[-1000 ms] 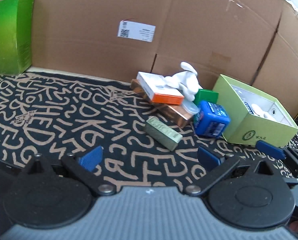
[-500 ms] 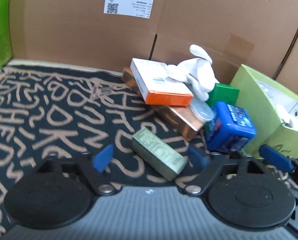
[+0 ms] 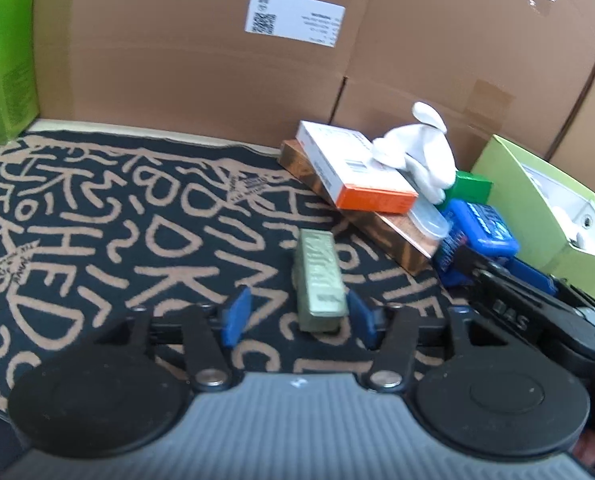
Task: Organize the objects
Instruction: 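Grasp the small grey-green box with the left tool while the right tool grasps the blue cube box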
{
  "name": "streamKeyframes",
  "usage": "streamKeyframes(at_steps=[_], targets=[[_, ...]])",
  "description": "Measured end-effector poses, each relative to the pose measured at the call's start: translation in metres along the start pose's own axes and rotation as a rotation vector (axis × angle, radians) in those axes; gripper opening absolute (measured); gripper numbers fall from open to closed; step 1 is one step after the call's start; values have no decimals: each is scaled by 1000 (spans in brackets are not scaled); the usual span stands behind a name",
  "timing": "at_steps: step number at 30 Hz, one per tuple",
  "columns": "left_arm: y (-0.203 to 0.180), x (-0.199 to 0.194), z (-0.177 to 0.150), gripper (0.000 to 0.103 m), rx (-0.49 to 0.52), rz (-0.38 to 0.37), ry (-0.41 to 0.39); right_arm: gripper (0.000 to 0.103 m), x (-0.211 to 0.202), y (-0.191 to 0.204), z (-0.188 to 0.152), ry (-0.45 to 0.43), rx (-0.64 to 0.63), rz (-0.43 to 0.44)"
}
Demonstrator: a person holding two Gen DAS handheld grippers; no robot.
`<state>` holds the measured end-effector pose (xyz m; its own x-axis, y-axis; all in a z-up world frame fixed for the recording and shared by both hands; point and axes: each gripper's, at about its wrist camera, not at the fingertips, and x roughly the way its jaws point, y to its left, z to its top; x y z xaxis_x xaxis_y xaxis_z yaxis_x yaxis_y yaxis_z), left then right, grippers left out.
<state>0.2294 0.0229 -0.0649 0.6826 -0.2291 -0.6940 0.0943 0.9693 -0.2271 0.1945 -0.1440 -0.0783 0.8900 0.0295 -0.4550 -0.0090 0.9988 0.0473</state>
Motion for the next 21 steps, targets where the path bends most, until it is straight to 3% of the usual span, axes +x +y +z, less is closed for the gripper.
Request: streamKeyframes(at_steps=[4, 7, 9, 12, 18, 21], targets=[[-3, 9, 4, 62, 17, 5, 5, 62, -5, -10, -2, -5, 27, 23], [-7, 11, 5, 59, 37, 4, 8, 62, -16, -15, -5, 2, 14, 52], [-9, 11, 3, 39, 61, -11, 17, 62, -28, -17, -10, 7, 5, 72], [-14, 7, -2, 24, 101, -31, 35, 62, -51, -23, -20, 16, 4, 102], [-26, -26, -29, 23, 210, -157, 112, 62, -110, -48, -45, 69, -51, 217], [-33, -38, -39, 28, 247, -151, 108, 65, -131, -53, -53, 94, -149, 276]])
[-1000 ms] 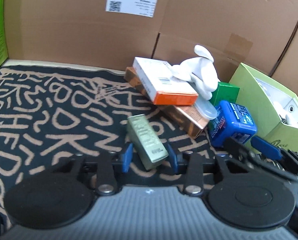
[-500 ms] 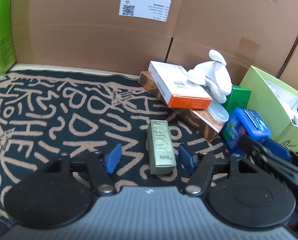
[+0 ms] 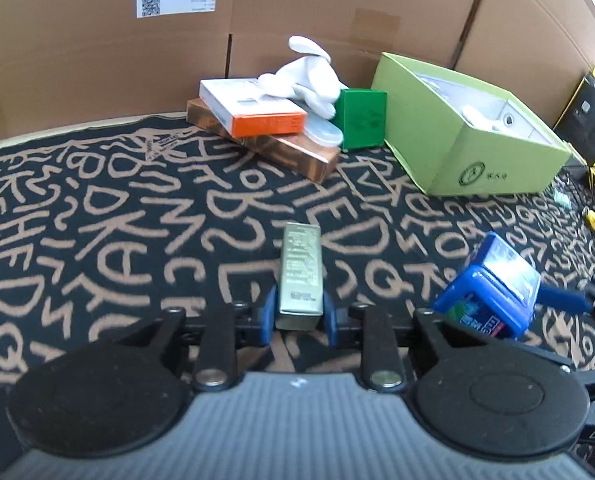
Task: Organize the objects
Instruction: 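Grasp the small grey-green box with the left tool while the right tool grasps the blue cube box, then carry the grey-green box and blue cube into the green box and release both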
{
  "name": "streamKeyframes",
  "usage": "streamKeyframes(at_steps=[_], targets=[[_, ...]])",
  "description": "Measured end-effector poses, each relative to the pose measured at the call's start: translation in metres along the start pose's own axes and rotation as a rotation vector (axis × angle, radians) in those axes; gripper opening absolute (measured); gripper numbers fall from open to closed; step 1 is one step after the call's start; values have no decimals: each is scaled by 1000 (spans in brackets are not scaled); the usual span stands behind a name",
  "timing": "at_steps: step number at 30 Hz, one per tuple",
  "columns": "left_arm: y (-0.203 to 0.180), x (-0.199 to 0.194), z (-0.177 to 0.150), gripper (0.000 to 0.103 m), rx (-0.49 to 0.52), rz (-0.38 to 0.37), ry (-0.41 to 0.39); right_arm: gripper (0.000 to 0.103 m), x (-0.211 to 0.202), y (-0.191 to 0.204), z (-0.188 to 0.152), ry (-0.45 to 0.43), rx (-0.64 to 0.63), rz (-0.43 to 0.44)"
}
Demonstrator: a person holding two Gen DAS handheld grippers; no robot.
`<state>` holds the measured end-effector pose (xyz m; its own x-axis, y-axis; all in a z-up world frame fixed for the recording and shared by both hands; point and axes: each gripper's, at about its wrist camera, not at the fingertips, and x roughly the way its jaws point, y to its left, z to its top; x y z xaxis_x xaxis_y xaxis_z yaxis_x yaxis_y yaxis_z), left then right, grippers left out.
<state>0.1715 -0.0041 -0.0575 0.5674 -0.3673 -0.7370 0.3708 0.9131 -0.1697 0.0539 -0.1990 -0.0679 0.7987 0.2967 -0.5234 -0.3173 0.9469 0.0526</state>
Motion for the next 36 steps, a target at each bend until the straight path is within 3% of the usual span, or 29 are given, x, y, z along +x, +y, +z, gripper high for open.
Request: streamKeyframes(at_steps=[5, 12, 15, 16, 18, 27, 36], targets=[[-2, 3, 3, 33, -3, 31, -2, 74, -3, 6, -2, -17, -124, -15], [-6, 12, 4, 33, 33, 41, -12, 75, 11, 1, 6, -27, -116, 11], [-9, 13, 3, 33, 44, 55, -15, 70, 14, 2, 5, -19, -104, 25], [-10, 13, 3, 29, 51, 63, -9, 63, 15, 1, 5, -16, -96, 31], [-12, 11, 3, 22, 62, 64, -4, 63, 14, -1, 3, -12, -82, 43], [-51, -17, 18, 22, 106, -70, -71, 63, -8, -19, 6, -38, -40, 58], [-123, -28, 73, 22, 172, -197, -178, 63, -47, -68, 40, -193, -24, -90]])
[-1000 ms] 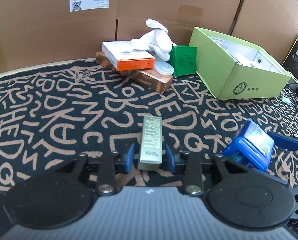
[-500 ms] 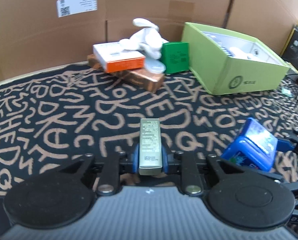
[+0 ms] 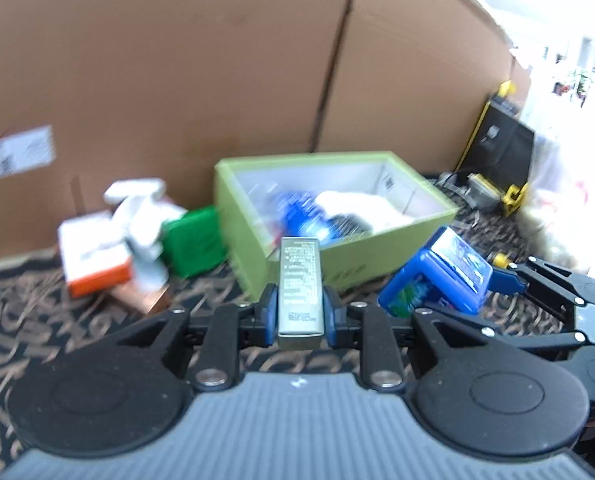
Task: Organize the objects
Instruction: 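Carry the grey-green box and blue cube into the green box and release both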
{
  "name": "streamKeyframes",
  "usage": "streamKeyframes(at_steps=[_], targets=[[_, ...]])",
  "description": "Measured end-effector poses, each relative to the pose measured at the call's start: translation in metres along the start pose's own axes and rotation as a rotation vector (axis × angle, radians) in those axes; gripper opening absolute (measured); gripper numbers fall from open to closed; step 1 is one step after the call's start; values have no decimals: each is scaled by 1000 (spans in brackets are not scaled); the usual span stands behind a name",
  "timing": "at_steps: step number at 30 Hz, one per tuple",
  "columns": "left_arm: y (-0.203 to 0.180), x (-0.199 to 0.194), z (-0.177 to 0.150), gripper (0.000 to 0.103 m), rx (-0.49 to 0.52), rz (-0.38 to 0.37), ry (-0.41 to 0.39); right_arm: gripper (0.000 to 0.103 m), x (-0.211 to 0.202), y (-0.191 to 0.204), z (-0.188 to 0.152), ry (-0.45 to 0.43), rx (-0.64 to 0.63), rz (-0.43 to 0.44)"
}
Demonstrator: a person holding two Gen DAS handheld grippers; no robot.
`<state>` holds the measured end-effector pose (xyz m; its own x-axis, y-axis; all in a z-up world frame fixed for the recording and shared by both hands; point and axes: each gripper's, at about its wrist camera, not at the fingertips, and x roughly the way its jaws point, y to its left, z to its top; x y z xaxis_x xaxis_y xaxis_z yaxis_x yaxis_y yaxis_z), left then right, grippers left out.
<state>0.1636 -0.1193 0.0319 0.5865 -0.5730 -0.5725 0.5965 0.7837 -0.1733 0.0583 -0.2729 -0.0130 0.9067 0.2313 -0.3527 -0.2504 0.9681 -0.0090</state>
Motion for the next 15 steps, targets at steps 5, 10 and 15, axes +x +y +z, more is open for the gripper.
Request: streamKeyframes(at_steps=[5, 10, 15], targets=[[-27, 28, 38, 22, -9, -58, -14, 63, 1, -35, 21, -72, -11, -121], [-43, 71, 67, 22, -12, -43, -17, 63, 25, -71, 35, -114, -31, -243], [-50, 127, 88, 22, -15, 12, -4, 63, 66, -111, 39, -101, -19, -306]])
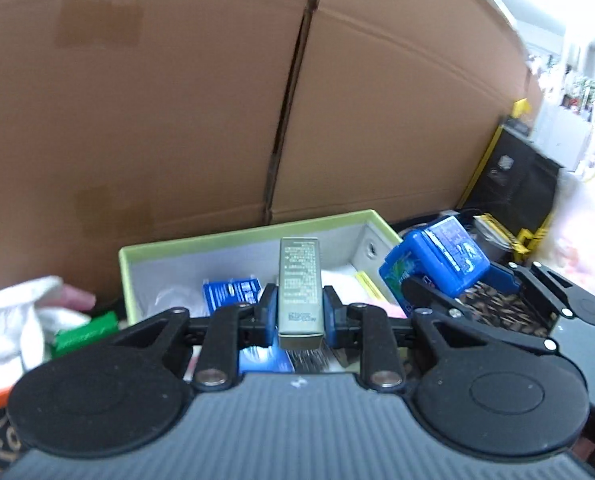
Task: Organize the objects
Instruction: 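Carry the grey-green box and blue cube into the green box and release both, then withdraw both tools from the green box toward the pile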
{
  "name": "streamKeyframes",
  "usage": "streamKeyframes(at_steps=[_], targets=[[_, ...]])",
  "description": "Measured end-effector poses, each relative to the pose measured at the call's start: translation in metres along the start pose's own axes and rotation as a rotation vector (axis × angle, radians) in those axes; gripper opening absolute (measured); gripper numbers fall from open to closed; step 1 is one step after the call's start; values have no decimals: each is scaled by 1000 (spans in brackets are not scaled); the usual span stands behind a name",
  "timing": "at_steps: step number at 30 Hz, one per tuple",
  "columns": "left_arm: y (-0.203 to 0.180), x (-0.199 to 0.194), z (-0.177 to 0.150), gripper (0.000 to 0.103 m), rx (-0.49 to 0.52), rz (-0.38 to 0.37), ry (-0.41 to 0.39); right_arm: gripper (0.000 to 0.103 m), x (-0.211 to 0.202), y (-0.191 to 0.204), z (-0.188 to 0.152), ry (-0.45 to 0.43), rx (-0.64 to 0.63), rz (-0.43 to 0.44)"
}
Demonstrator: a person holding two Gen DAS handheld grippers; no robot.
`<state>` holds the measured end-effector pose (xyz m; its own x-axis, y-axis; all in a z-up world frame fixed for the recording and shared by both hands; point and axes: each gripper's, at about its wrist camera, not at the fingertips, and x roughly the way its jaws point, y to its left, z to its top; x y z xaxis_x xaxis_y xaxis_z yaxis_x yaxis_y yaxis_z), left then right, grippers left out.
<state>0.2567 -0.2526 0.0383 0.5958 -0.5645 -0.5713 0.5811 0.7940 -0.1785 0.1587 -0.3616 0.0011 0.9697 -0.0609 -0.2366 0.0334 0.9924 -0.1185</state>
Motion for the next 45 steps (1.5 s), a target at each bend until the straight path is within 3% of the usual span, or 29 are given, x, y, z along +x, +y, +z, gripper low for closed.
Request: streamKeyframes(at_steps=[11, 13, 14, 15, 17, 20, 26, 33, 39, 45], targets=[[9, 86, 16, 22, -51, 3, 49, 63, 87, -23, -5, 104, 45, 1], [11, 91, 13, 36, -39, -12, 28, 63, 98, -23, -8, 113, 45, 2], [12, 91, 11, 70, -32, -17, 24, 63, 103, -23, -10, 122, 46, 7], [13, 90, 8, 90, -35, 3, 10, 63, 108, -22, -12, 139, 44, 11], [14, 82, 2, 95, -28, 31, -51, 78, 114, -19, -16, 160, 21, 10], [17, 78, -2, 101, -23, 25, -44, 84, 108, -14, -21, 132, -16, 9], [9, 35, -7, 103, -1, 37, -82, 88, 82, -4, -12, 94, -65, -27], [21, -48, -34, 103, -25, 81, -144, 96, 12, 14, 12, -41, -36, 7], [58, -107, -81, 103, -108, 124, -145, 98, -37, 42, 7, -108, -19, 113], [103, -139, -126, 103, -167, 245, -128, 98, -67, 83, -18, -72, -46, 225]])
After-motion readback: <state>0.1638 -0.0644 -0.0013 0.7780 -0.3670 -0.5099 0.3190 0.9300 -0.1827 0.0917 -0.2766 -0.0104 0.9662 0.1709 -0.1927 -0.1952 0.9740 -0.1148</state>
